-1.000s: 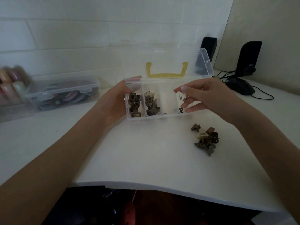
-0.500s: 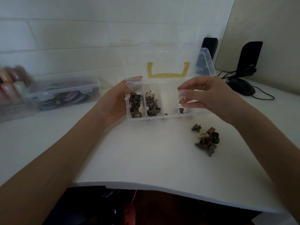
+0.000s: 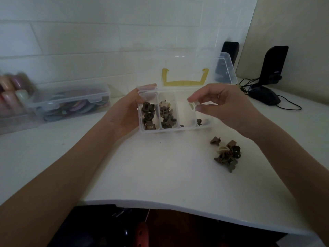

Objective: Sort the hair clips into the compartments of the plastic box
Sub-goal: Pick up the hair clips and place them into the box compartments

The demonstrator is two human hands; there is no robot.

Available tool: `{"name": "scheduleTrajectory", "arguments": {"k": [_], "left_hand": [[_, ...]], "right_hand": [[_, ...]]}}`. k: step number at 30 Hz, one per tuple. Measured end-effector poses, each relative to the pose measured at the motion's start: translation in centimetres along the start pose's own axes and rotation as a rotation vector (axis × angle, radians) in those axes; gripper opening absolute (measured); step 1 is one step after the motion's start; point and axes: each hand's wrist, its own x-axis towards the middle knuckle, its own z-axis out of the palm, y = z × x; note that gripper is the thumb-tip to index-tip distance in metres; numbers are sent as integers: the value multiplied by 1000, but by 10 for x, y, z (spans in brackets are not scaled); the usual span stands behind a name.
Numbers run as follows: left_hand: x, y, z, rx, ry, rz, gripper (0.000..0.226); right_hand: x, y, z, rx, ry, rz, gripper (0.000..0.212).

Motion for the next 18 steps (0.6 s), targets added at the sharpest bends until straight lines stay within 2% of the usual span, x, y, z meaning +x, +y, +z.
{"name": "scheduleTrajectory", "arguments": {"k": [6,18], "left_hand": [[1,-1,-3,-9,18,-1,48],[-1,1,-1,2,21,-8,47]], "right_hand": [[1,2,1,18,-6,20,22],[1,4,3,36,-15,7,29]]}}
